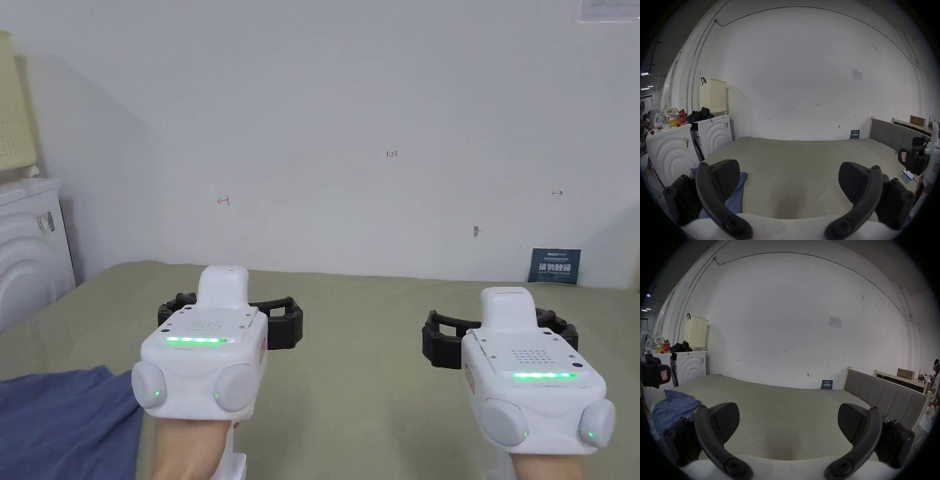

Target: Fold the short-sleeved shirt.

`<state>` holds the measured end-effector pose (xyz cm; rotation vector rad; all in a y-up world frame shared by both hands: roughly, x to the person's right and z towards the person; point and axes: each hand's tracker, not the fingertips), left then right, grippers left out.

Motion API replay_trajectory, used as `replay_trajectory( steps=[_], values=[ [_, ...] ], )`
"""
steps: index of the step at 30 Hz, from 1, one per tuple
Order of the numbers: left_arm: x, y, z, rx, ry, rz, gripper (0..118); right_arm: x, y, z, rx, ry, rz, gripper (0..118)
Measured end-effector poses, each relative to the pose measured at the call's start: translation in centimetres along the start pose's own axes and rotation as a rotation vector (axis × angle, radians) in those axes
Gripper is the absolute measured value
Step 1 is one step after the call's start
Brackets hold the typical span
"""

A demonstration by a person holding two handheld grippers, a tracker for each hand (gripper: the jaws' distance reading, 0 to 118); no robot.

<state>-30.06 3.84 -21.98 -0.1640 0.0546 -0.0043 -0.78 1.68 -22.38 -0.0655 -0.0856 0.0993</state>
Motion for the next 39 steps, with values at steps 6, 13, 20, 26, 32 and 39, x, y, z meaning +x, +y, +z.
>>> replay_trajectory(
  steps=[6,13,20,26,32,39],
  values=[
    [0.08,-0.06,0.13,-0.002,0.0,-0.002,118,0.24,-0.07,0.01,-0.002,-0.003,-0.005,118],
    [0.03,-0.18,0.14,-0.007,0.0,0.013,118,0.01,-0.09,0.16,0.007,-0.003,0.005,118],
    [0.0,-0.05,0.27,-0.001,-0.002,0.006,118,0.2,-0.15,0.19,0.009,-0.013,-0.005,118],
    [-0.06,-0.01,0.43,0.002,-0.008,0.013,118,0.2,-0.2,0.22,0.006,-0.013,0.006,118],
    [0.06,0.03,0.55,0.004,-0.013,0.003,118,0.02,-0.13,0.3,0.002,-0.007,0.002,118],
    [-0.09,-0.19,0.49,0.002,-0.007,0.001,118,0.0,-0.12,0.37,0.009,-0.007,-0.005,118]
  ],
)
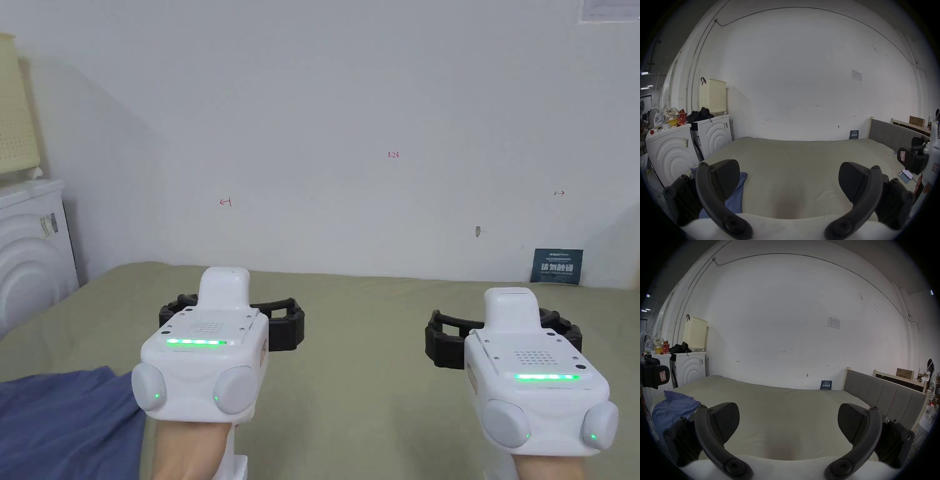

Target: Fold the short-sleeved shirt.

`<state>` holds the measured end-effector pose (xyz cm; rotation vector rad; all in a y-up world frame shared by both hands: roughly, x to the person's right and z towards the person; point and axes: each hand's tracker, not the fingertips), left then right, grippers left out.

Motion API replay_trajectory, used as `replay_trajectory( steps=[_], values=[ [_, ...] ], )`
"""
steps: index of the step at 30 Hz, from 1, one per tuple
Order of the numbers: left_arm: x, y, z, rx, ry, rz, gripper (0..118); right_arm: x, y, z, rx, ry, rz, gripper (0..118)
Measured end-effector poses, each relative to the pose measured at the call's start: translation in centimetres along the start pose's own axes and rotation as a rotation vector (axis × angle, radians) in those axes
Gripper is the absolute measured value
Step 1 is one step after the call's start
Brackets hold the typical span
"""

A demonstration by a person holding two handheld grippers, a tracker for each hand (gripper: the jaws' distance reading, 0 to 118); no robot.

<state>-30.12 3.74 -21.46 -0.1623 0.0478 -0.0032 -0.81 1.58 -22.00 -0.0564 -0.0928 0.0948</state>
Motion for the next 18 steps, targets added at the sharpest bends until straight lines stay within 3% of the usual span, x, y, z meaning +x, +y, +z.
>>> replay_trajectory(
  steps=[18],
  values=[
    [-0.08,0.19,0.06,0.004,0.002,-0.003,118,-0.05,-0.14,-0.14,-0.007,0.013,0.001,118]
  ],
)
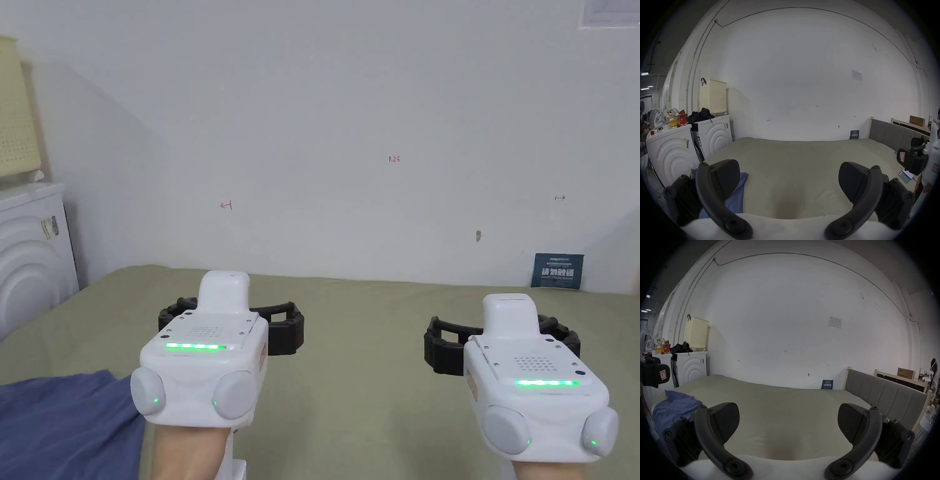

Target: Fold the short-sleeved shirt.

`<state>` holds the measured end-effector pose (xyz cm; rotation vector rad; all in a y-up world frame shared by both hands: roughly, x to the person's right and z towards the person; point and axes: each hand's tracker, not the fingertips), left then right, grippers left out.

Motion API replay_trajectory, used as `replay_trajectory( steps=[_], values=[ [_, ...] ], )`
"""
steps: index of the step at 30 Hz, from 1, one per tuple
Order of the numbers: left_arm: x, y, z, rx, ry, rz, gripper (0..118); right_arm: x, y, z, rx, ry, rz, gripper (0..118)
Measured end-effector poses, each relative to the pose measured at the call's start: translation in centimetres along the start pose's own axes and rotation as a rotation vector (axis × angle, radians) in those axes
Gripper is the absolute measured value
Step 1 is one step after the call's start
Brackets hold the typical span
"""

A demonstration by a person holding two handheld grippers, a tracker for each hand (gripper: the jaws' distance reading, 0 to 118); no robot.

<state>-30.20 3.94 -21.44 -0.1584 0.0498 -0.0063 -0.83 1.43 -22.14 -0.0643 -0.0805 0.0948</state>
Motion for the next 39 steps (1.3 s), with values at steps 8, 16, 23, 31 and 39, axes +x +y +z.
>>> replay_trajectory(
  steps=[8,16,23,31,39],
  values=[
    [-0.06,-0.11,-0.01,-0.003,0.003,0.002,118,0.15,-0.07,-0.06,-0.007,-0.003,-0.016,118],
    [-0.08,-0.09,-0.04,-0.004,0.001,0.006,118,0.15,0.03,-0.03,-0.006,-0.001,-0.013,118],
    [0.04,0.04,0.13,0.003,-0.002,0.004,118,0.21,0.02,-0.05,-0.007,-0.001,-0.015,118],
    [0.07,0.09,0.14,0.0,-0.004,0.003,118,0.28,0.18,0.07,-0.004,-0.004,-0.018,118],
    [-0.11,0.09,0.17,-0.002,-0.003,0.01,118,0.24,0.2,0.04,-0.002,-0.004,-0.019,118]
  ],
)
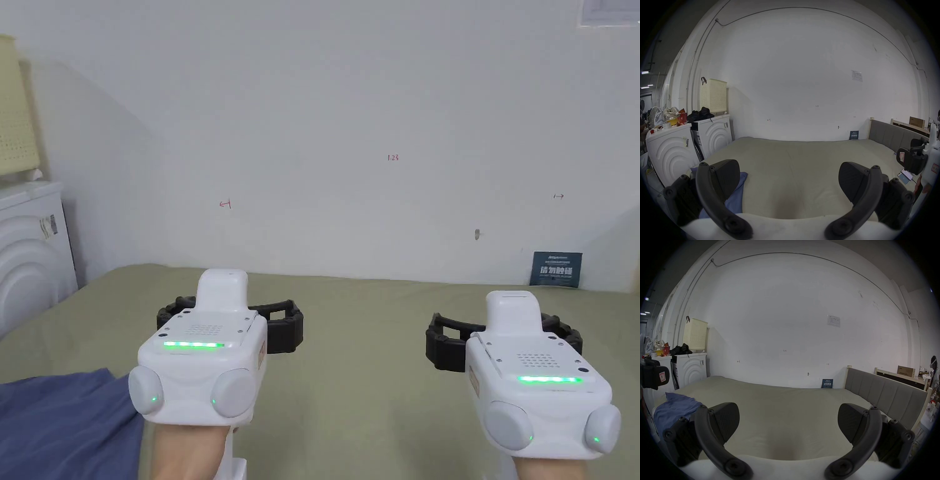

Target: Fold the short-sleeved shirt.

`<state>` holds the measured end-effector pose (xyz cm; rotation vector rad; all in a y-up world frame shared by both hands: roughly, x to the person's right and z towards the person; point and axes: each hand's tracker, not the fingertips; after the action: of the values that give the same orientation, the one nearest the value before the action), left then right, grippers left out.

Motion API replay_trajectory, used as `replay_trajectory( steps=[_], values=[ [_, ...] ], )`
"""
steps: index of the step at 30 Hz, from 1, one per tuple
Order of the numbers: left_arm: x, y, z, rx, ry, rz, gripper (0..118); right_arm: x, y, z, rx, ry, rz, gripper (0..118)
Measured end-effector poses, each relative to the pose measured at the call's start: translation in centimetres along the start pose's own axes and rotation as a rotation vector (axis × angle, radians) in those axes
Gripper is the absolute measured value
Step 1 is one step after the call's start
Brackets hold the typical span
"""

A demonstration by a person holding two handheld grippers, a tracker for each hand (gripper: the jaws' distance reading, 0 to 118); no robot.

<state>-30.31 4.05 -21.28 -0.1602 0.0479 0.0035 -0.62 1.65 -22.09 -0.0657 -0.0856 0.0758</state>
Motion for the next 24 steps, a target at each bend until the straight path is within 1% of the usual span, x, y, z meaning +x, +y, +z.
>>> replay_trajectory(
  steps=[8,9,10,11,12,13,14,15,16,19,24],
  values=[
    [0.0,-0.1,0.0,-0.004,-0.002,-0.002,117,0.2,-0.1,-0.1,0.0,-0.003,0.002,117],
    [0.0,-0.1,0.0,-0.004,-0.001,-0.001,107,0.2,-0.1,-0.1,-0.005,-0.001,0.001,113],
    [0.0,-0.1,0.1,-0.005,-0.003,-0.001,80,0.3,-0.1,0.0,-0.014,0.004,0.001,98],
    [0.0,-0.2,0.2,-0.001,-0.003,-0.001,30,0.3,0.0,0.3,-0.007,0.005,-0.006,59],
    [0.2,-0.3,0.0,0.001,0.007,-0.008,0,0.2,0.0,0.4,-0.004,0.005,-0.006,0],
    [0.2,-0.4,-0.6,-0.007,0.023,-0.015,0,0.1,0.0,0.1,-0.016,-0.036,0.009,0],
    [0.2,-0.6,-0.7,-0.003,0.018,-0.001,0,0.1,0.5,0.2,0.02,-0.081,0.018,0],
    [0.0,-0.7,-0.9,-0.024,0.002,0.005,0,0.3,0.4,0.2,-0.008,-0.025,-0.02,0],
    [0.0,-0.6,-0.7,-0.024,0.007,0.004,0,0.4,0.6,0.3,-0.02,-0.015,-0.029,0],
    [0.2,-1.0,-0.9,-0.021,0.016,-0.026,0,0.4,0.6,0.3,-0.01,-0.034,-0.018,0],
    [0.1,-0.9,-0.6,-0.028,0.015,-0.025,0,1.1,0.5,-0.2,-0.031,-0.024,-0.047,0]
  ],
)
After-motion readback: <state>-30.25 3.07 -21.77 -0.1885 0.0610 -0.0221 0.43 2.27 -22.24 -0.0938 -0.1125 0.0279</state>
